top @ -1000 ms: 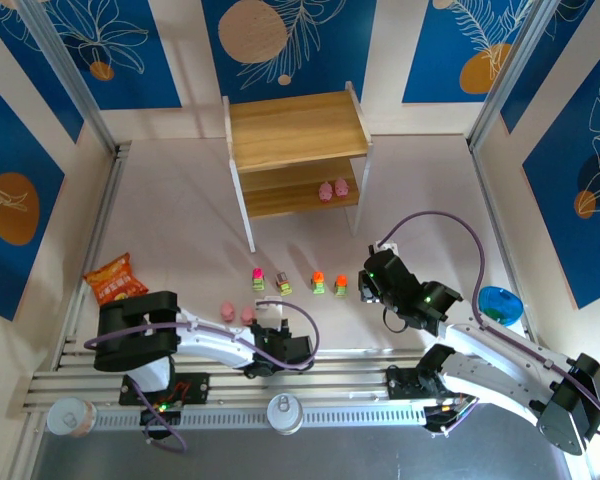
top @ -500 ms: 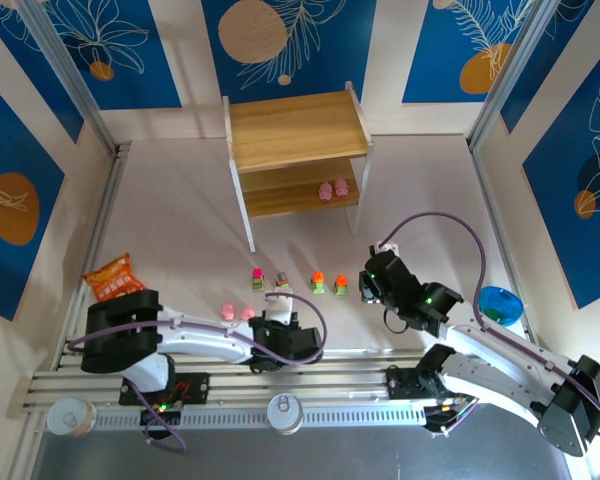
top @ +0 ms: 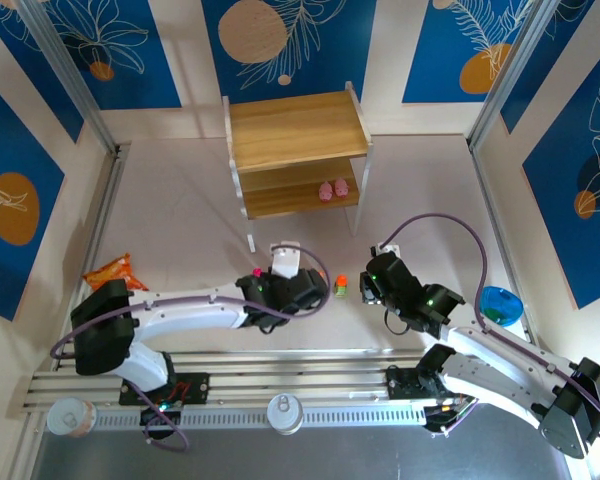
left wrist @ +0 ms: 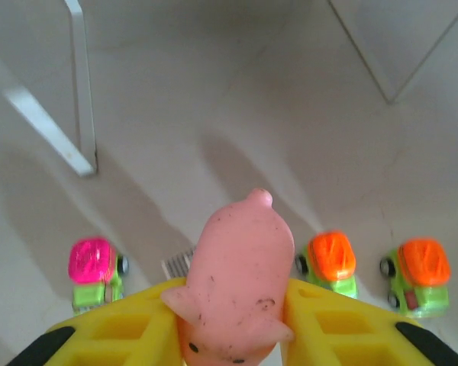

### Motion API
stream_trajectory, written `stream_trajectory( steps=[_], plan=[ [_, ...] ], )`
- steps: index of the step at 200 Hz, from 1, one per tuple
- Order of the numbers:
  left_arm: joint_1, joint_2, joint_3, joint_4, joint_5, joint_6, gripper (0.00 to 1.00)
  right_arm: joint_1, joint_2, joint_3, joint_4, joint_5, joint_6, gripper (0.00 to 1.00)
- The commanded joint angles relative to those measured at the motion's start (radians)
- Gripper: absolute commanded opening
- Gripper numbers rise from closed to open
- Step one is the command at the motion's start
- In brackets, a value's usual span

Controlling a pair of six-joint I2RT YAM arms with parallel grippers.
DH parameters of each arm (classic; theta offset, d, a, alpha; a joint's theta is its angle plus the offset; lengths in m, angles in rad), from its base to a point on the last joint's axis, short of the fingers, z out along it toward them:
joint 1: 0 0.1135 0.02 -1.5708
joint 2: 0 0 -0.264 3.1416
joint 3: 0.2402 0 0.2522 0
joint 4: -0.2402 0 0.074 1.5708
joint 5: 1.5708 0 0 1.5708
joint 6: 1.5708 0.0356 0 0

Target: Place and organize the plastic toys onto the shelf

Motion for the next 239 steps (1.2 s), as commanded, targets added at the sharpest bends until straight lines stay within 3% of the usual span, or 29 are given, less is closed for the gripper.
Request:
stream_trajectory(
  steps=[1,69,128,239],
  plan=[
    [0.053,0.033,0.091,0.025,0.055,0.133,0.33,0.003,-0.022,-0.015,0.013,0.006,-0.006,0.18],
    [0.184,0.168,0.300,0.036,0.140,0.242,0.33,-0.002,-0.028,-0.020,0.020,0.000,-0.008,0.18],
    [0.241,0.269,0.450,0.028,0.159,0.297,0.33,-0.010,-0.025,-0.020,0.025,-0.010,-0.011,0.18],
    [0.313,0.355,0.539,0.067,0.159,0.355,0.32,-0.018,-0.022,-0.020,0.030,-0.025,-0.015,0.18]
  ],
)
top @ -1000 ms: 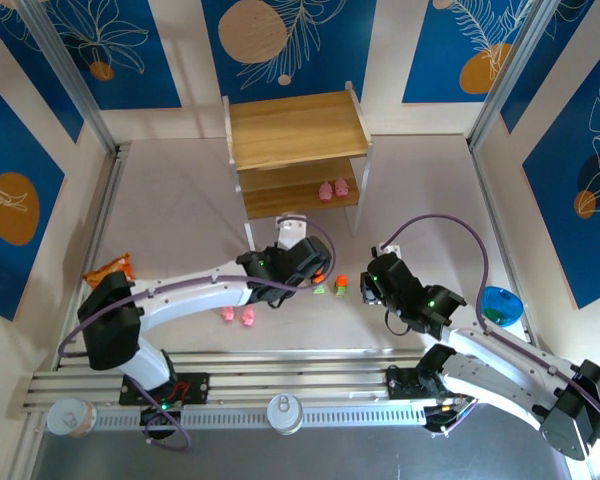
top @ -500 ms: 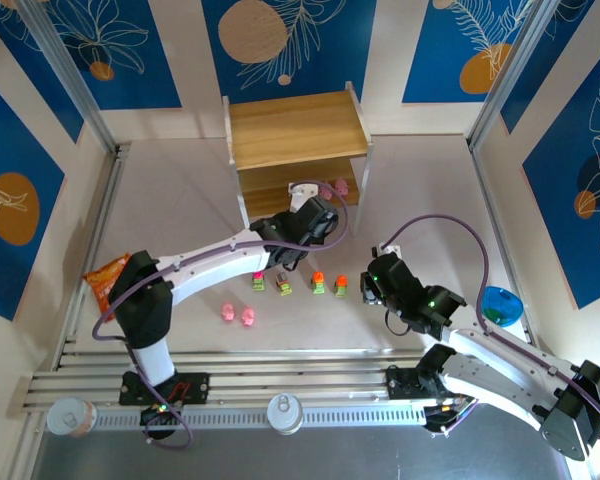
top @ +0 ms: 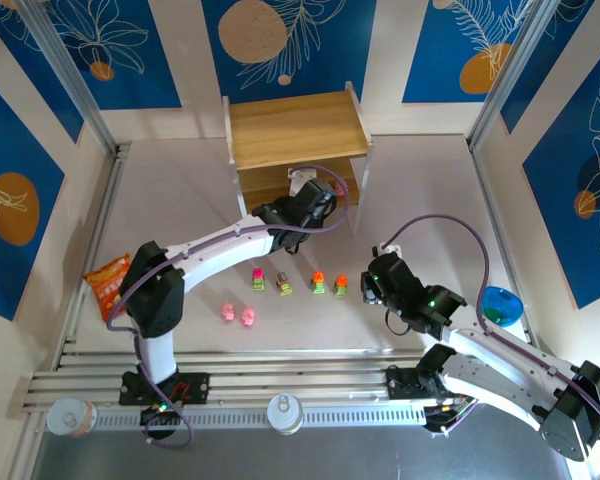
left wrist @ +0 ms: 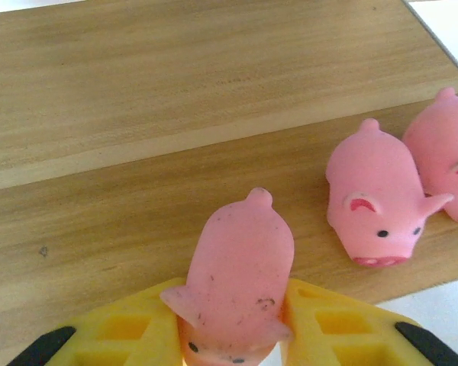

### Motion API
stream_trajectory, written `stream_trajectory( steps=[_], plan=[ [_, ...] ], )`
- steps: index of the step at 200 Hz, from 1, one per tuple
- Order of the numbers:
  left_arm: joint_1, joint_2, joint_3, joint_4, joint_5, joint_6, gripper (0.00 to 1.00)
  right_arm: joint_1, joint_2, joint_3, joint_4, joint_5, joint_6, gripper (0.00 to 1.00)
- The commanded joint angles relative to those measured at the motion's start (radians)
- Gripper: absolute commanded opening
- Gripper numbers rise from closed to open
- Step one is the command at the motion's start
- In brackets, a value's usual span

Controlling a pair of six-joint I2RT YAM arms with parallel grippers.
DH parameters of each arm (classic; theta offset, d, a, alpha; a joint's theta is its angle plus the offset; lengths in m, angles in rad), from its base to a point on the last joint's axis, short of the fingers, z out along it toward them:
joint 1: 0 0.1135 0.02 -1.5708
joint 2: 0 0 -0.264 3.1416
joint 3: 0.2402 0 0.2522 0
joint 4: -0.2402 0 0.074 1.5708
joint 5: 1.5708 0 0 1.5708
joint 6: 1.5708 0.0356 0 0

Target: Place and organize the plastic toys onto the shelf

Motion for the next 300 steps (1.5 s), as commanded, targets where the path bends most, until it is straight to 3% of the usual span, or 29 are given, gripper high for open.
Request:
stream_trajectory(
  steps=[1,130,188,300],
  plan=[
    [0.012,0.022,0.040,0.028,0.004,0.038,0.32,-0.006,-0.006,-0.010,0.020,-0.021,-0.014,0.18],
    [0.023,0.070,0.059,0.072,0.001,0.055,0.35,-0.012,-0.006,-0.011,0.022,-0.026,-0.014,0.18],
    [0.022,0.036,0.021,0.094,0.013,0.038,0.48,-0.013,-0.007,-0.011,0.022,-0.027,-0.013,0.18],
    [0.001,-0.058,-0.040,0.094,-0.011,0.035,0.55,-0.015,-0.008,-0.011,0.020,-0.026,-0.013,0.19]
  ],
)
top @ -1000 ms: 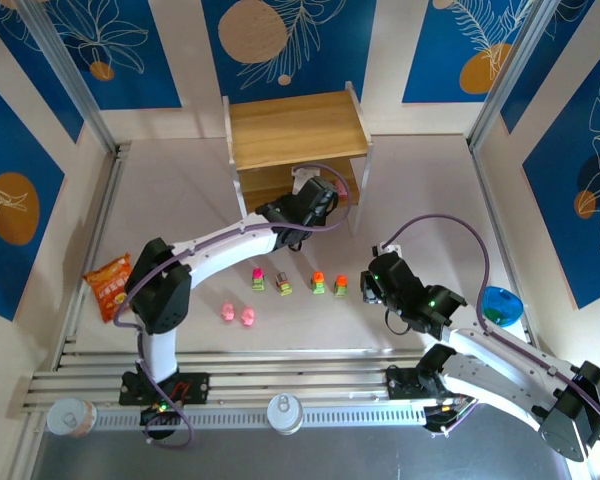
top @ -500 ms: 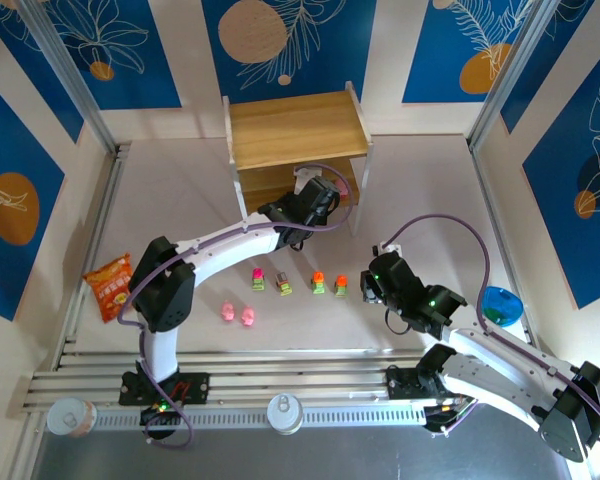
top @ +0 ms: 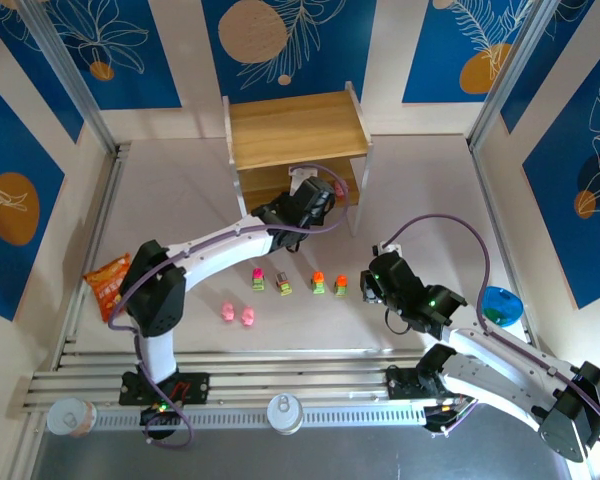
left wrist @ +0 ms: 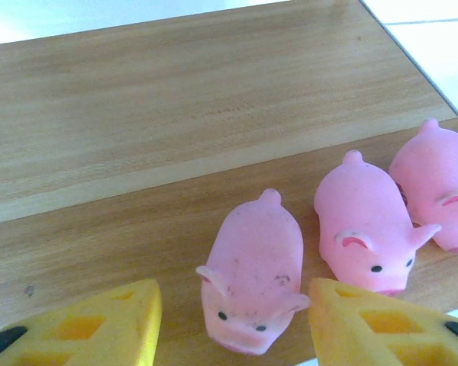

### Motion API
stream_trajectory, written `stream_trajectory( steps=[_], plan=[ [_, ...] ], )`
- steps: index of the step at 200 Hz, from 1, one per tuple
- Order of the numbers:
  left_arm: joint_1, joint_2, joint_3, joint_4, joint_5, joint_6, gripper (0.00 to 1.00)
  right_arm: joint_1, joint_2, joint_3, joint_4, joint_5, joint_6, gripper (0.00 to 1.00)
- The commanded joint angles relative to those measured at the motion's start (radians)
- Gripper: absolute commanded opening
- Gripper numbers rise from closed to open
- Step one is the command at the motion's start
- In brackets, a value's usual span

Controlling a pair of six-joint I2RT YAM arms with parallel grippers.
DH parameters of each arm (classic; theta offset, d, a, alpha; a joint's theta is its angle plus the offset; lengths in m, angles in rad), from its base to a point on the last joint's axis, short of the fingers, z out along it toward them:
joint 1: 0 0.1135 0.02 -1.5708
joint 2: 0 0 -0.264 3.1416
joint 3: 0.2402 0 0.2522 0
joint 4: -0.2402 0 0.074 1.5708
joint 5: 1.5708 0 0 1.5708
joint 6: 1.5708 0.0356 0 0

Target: Place and organize the plastic toys onto the shelf

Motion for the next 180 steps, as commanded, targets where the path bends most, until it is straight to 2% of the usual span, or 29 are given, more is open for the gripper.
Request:
stream_trajectory(
  steps=[1,52,112,180],
  plan=[
    [-0.007,-0.052,-0.014,0.000,-0.015,-0.011,0.55,-0.005,-0.008,-0.011,0.008,-0.014,-0.013,0.19],
    [-0.029,-0.112,-0.080,-0.002,-0.010,-0.011,0.56,-0.005,-0.009,-0.011,0.006,-0.014,-0.012,0.19],
    [-0.099,-0.230,-0.225,0.016,-0.015,-0.012,0.56,-0.005,-0.010,-0.011,0.005,-0.013,-0.011,0.19],
    [-0.213,-0.397,-0.414,-0.010,-0.107,-0.017,0.56,0.013,-0.040,-0.021,0.015,-0.017,-0.027,0.23]
  ],
)
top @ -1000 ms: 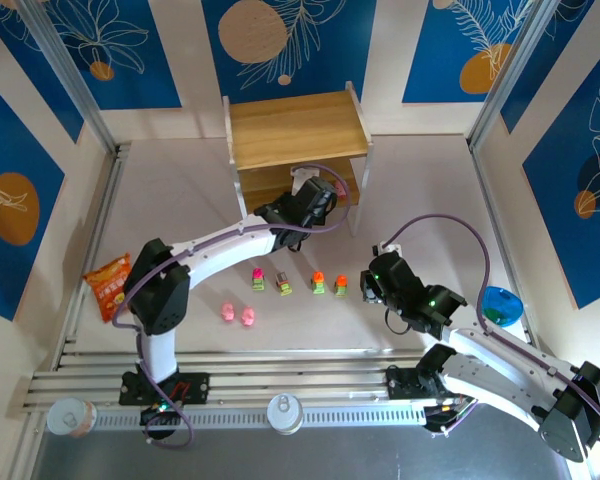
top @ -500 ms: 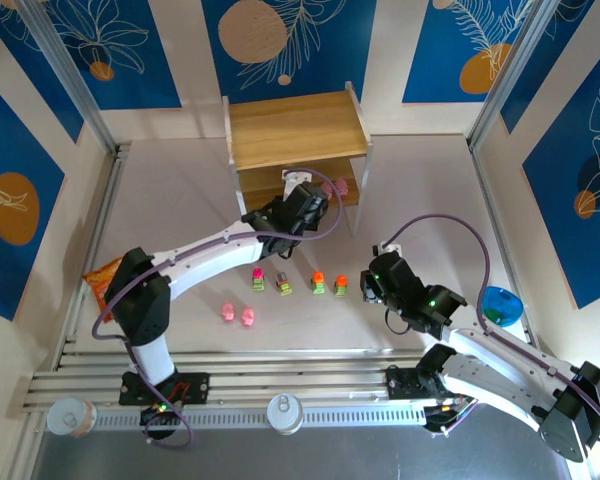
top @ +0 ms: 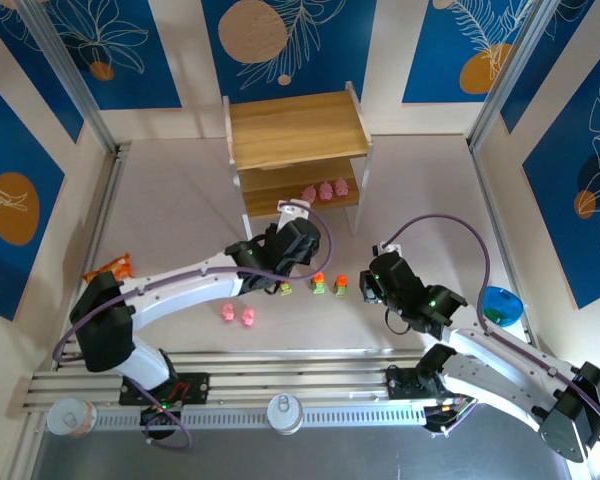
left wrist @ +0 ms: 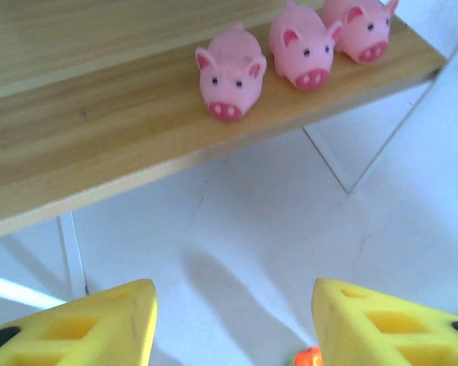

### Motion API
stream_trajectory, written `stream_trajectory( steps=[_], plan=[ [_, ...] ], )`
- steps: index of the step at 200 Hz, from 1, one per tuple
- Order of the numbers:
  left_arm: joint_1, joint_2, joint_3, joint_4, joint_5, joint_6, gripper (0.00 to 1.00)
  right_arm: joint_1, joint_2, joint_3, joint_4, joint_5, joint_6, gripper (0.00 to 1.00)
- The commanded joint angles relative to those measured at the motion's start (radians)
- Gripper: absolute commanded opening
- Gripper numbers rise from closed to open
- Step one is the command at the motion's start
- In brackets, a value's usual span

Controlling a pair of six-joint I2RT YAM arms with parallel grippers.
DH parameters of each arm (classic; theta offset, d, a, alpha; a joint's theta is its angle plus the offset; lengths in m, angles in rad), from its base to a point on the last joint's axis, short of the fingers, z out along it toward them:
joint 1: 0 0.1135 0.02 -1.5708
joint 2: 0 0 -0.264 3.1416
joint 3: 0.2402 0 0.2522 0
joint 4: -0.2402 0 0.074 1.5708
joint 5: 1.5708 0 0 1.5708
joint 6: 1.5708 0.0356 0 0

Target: Place and organize the plastic toys onto the shelf

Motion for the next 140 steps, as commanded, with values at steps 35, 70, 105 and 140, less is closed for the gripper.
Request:
stream_trajectory(
  steps=[35,70,105,140],
  plan=[
    [-0.095,-0.165,-0.162,-0.066,-0.125,-0.047,0.57,0.056,-0.050,-0.030,0.027,0.010,-0.037,0.27],
    [-0.126,-0.282,-0.282,-0.136,-0.153,-0.115,0.58,0.101,-0.050,-0.032,0.046,0.027,-0.056,0.32],
    [-0.160,-0.383,-0.378,-0.214,-0.173,-0.185,0.62,0.118,-0.039,-0.030,0.048,0.041,-0.058,0.36],
    [-0.214,-0.422,-0.454,-0.281,-0.182,-0.269,0.63,0.128,-0.032,-0.026,0.046,0.052,-0.059,0.42]
  ],
)
